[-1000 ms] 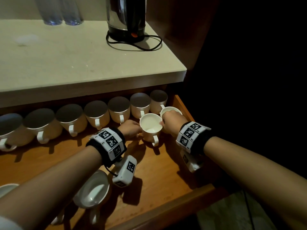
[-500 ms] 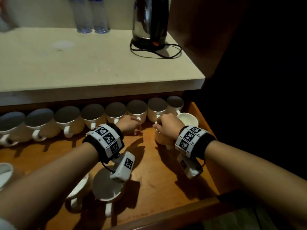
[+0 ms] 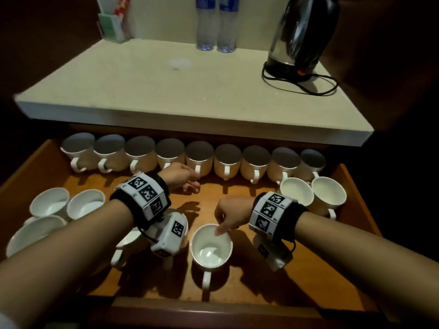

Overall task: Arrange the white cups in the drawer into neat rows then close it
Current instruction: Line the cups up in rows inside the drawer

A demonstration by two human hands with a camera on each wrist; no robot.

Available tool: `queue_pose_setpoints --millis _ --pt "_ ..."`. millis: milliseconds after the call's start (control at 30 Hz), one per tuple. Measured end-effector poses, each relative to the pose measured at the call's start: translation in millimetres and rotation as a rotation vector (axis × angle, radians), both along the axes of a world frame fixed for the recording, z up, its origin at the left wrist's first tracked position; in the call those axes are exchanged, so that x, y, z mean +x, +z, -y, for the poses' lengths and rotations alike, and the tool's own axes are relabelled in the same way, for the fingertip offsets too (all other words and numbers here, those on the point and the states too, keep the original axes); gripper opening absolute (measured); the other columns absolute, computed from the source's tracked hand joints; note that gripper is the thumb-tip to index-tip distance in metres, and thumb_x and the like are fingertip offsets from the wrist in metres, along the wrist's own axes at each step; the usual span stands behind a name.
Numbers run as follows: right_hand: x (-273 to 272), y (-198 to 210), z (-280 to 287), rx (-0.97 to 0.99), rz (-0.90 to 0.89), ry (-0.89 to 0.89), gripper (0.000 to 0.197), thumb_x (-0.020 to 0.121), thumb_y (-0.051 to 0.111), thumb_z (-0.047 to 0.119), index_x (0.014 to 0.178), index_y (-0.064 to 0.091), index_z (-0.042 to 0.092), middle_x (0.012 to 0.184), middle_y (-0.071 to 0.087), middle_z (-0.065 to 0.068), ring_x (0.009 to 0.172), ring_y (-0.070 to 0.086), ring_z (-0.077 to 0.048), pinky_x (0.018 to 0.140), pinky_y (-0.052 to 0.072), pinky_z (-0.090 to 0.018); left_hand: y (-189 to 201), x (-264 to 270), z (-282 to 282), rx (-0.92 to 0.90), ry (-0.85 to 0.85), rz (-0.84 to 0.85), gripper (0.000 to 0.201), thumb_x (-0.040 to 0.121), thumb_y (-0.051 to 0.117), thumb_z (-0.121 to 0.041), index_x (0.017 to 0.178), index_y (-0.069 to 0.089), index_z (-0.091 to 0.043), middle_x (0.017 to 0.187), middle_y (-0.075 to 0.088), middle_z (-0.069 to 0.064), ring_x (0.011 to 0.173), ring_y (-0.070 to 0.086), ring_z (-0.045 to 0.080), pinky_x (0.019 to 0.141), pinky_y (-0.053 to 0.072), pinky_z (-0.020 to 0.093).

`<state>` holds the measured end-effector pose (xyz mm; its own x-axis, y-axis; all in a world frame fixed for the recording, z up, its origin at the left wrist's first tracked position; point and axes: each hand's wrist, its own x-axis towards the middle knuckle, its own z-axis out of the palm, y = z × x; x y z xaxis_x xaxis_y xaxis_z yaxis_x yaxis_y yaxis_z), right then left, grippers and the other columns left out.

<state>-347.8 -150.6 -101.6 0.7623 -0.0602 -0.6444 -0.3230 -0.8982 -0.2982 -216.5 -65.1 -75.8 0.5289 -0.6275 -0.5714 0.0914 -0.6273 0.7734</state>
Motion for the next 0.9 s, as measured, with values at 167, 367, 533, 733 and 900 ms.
queue_pose_setpoints --millis 167,367,533,733,900 --pt "5.0 0.5 -1.5 -0.054 0.005 0.032 0.014 0.089 0.061 0.024 0.087 0.065 0.01 0.062 0.053 0.005 0.058 0.048 -0.008 0.053 0.038 -0.02 -3.6 -1.6 -9.2 0.058 -0.047 -0.015 0.026 0.097 0.045 -0.013 0.118 0.056 -0.003 0.091 0.065 0.011 0.078 0.065 0.019 0.064 0.051 0.025" --pt "3.3 7.8 16.9 -0.179 0.074 -0.044 0.015 0.087 0.062 0.021 0.089 0.067 0.007 0.071 0.06 -0.001 0.064 0.054 -0.014 0.053 0.039 -0.02 -8.3 -9.7 -4.5 0.065 -0.073 -0.039 0.026 0.097 0.045 -0.014 0.118 0.055 -0.002 0.096 0.066 0.015 0.077 0.065 0.02 0.068 0.053 0.027" --pt "1.8 15.6 38.3 -0.311 0.131 -0.142 0.022 0.088 0.061 0.021 0.102 0.067 0.005 0.089 0.061 -0.009 0.08 0.053 -0.019 0.067 0.042 -0.027 -9.3 -15.9 4.1 0.094 -0.111 -0.084 0.026 0.095 0.048 -0.009 0.118 0.055 0.001 0.099 0.066 0.021 0.068 0.066 0.02 0.052 0.057 0.024" --pt "-1.9 13.9 57.6 -0.356 0.222 -0.311 0.027 0.089 0.061 0.033 0.098 0.064 0.007 0.093 0.064 -0.008 0.083 0.058 -0.022 0.074 0.05 -0.032 -12.1 -22.5 17.1 0.061 -0.129 -0.094 0.025 0.094 0.049 -0.006 0.117 0.056 0.003 0.09 0.063 0.019 0.067 0.065 0.021 0.052 0.057 0.022" --pt "-18.0 17.5 71.6 -0.316 0.141 -0.446 0.032 0.086 0.064 0.039 0.069 0.053 0.013 0.065 0.054 0.002 0.07 0.055 -0.017 0.064 0.044 -0.028 -21.8 -21.3 26.2 0.05 -0.241 -0.015 0.031 0.086 0.061 -0.005 0.117 0.061 -0.003 0.104 0.066 0.011 0.087 0.064 0.017 0.083 0.054 0.029"
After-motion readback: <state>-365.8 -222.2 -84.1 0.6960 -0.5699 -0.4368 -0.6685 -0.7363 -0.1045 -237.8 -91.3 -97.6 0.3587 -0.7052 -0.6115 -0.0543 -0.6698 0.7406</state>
